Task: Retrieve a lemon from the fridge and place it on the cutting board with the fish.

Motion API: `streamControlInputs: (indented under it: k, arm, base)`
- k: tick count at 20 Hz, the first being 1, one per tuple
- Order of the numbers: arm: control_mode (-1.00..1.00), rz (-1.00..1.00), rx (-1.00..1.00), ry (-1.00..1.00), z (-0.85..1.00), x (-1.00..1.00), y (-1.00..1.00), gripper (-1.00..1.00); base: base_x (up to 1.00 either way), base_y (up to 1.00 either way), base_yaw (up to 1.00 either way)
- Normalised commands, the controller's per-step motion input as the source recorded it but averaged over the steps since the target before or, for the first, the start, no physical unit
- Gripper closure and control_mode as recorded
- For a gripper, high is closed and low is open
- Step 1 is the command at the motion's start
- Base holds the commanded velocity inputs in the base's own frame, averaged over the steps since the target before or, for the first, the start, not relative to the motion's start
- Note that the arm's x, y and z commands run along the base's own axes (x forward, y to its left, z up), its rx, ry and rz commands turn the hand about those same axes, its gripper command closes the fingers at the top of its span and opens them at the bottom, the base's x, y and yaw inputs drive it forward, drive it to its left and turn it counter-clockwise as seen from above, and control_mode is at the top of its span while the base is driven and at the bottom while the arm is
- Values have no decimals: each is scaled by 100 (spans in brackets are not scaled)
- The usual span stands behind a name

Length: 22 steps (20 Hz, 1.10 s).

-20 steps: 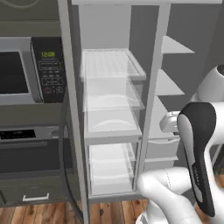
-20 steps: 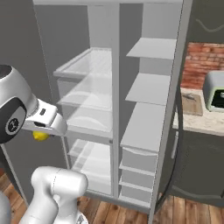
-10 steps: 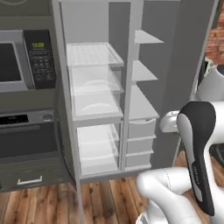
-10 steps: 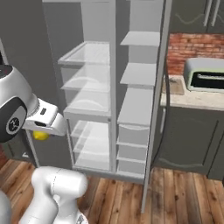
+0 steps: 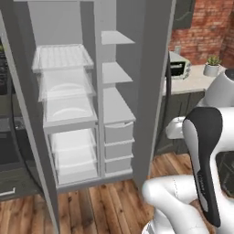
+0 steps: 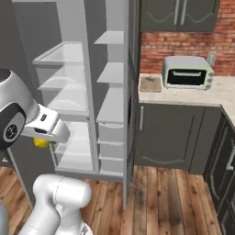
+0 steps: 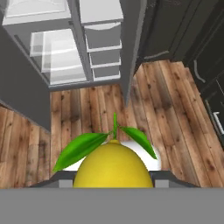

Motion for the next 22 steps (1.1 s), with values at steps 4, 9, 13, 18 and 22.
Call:
streamControlInputs:
  k: [4,9,13,18,22]
  arm:
    - [100,0,0,0,0,0,0,100]
    - [100,0,0,0,0,0,0,100]
    - [100,0,0,0,0,0,0,100]
    - [100,0,0,0,0,0,0,100]
    - [100,0,0,0,0,0,0,100]
  base:
    - [-1,-62,-15]
    - [1,-54,-16]
    - [31,-66,-1]
    - [13,-61,3]
    - [45,-54,9]
